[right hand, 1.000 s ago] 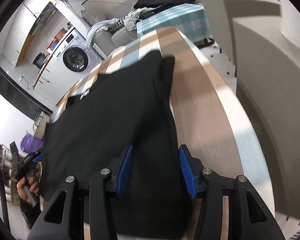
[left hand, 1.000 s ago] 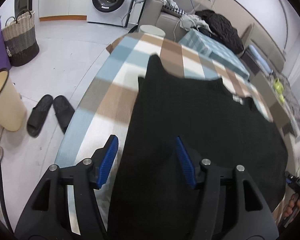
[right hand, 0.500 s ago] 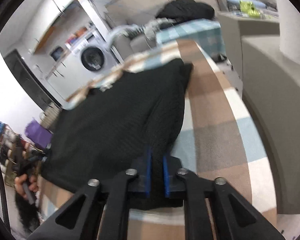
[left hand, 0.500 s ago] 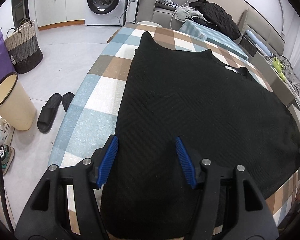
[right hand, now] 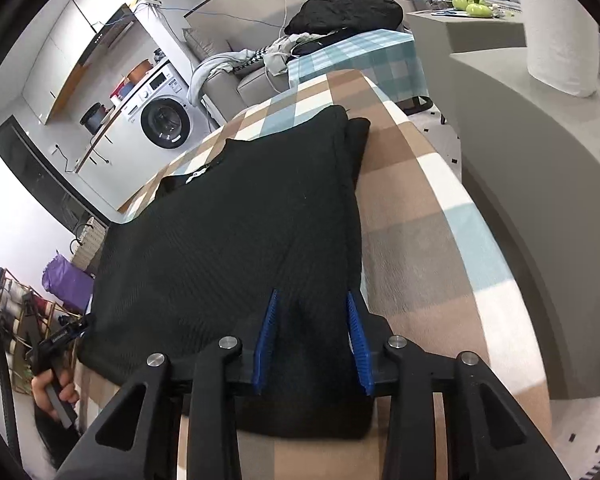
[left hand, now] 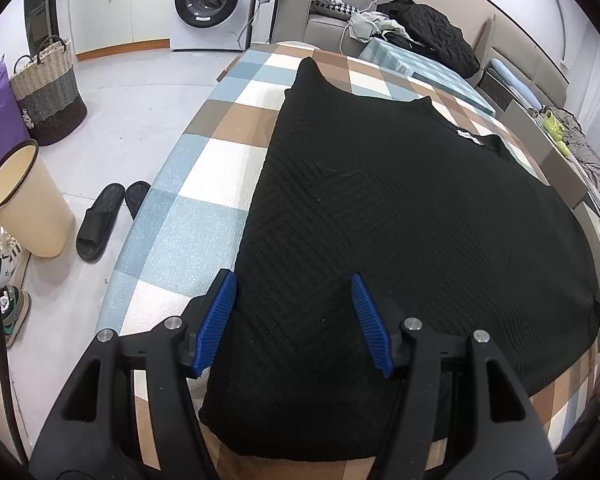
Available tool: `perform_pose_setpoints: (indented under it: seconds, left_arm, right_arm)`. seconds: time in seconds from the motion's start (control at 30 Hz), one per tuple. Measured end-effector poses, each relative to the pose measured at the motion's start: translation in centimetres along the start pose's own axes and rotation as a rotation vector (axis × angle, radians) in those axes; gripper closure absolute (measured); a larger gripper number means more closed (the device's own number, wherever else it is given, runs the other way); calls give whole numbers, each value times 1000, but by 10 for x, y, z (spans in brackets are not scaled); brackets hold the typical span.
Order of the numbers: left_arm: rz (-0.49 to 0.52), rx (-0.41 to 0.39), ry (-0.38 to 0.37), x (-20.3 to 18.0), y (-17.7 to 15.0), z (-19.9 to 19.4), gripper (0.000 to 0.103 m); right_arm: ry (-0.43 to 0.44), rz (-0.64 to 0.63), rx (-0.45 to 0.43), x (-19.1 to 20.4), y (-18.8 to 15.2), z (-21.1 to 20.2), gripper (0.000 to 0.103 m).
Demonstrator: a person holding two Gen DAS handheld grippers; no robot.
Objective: Fold small clothes
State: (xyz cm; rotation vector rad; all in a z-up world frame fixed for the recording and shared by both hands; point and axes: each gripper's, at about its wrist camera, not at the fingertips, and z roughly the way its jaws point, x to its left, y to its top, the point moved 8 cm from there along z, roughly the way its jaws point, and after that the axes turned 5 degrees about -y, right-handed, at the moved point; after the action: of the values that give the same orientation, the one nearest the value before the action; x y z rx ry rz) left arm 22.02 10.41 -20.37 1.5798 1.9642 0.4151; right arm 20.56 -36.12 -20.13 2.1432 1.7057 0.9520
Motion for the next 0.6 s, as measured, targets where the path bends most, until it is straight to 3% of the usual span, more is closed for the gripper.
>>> perform_pose_setpoints:
  seconds: [0.07, 0.1, 0.13, 0.17, 0.53, 0.6]
  left_arm:
    - [15, -6, -4, -3, 0, 1, 54]
    - [24, -8, -9, -5, -1, 0, 66]
    - [32, -9, -18, -8, -1, 2, 78]
    - [37, -8, -33, -11, -3, 1, 81]
    - [43, -30, -21, -14, -26, -17, 85]
    - [37, -30, -22, -13, -31, -23, 83]
  right_arm:
    - [-23, -11, 5, 3, -1, 8, 71]
    - [-25, -20, 5, 4, 0, 12, 80]
    - [-36, -38, 3, 6, -1, 14, 82]
    - [-48, -51, 0, 7, -1, 15, 86]
    - [-63, -60, 25, 0, -18, 4, 89]
    - [-73, -59, 28, -2, -22, 1, 85]
